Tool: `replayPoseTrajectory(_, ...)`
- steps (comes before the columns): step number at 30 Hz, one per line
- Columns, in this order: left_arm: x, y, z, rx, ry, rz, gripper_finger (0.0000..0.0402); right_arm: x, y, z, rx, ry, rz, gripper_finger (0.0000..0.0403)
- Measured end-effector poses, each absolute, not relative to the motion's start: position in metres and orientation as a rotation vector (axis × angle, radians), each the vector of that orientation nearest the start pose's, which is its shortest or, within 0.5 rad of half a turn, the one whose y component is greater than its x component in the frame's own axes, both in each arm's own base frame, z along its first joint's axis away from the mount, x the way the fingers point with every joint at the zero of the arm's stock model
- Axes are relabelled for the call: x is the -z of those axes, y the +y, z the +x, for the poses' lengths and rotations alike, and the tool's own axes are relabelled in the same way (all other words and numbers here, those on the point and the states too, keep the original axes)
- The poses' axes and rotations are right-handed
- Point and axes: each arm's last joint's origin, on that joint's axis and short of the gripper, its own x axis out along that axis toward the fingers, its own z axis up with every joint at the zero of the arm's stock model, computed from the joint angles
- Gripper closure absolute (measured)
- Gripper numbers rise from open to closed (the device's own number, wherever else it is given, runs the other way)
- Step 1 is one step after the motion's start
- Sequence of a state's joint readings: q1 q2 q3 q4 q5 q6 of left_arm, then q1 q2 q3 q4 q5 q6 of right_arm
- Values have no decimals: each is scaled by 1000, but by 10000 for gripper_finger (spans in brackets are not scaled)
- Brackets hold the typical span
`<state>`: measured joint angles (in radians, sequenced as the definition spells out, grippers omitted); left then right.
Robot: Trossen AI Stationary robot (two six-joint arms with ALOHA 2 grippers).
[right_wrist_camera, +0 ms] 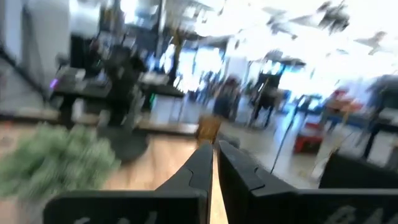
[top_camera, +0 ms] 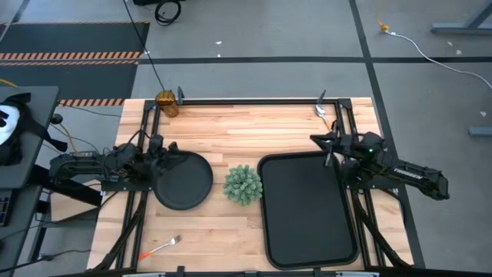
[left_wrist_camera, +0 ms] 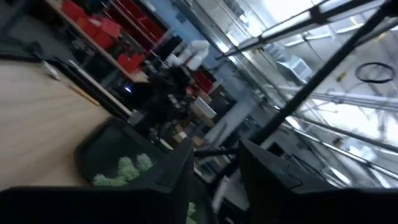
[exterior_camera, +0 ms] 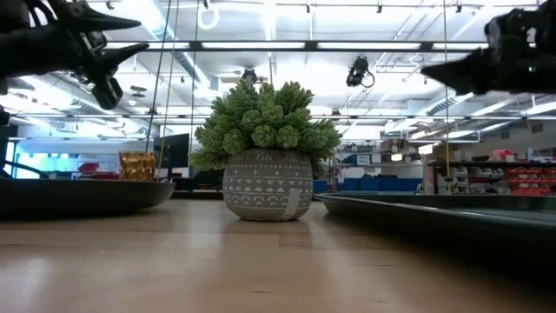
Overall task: Pick and place plate/cup/fork/spoon on tray
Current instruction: Prepare the black serving tray
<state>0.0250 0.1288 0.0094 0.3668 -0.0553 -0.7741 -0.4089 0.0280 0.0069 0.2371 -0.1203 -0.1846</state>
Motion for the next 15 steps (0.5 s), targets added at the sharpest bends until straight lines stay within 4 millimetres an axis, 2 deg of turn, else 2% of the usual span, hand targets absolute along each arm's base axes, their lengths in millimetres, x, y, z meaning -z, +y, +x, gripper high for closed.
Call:
replayPoseTrajectory(3,-202,4,104,4,-253,-738,272,-198,-36,86,368,-316,-166,371)
replayPoseTrajectory(5,-216,4,107,-10,-233,-668,275,-202,-38,84,445,-396,-28,371)
replayPoseTrajectory(8,-230,5,118,-61,-115,-523,276,-201,-41,82,532,-442,178,371)
replayPoseTrajectory(15,-254,9,163,-174,177,-396,268,-196,-42,90,523,-350,203,371)
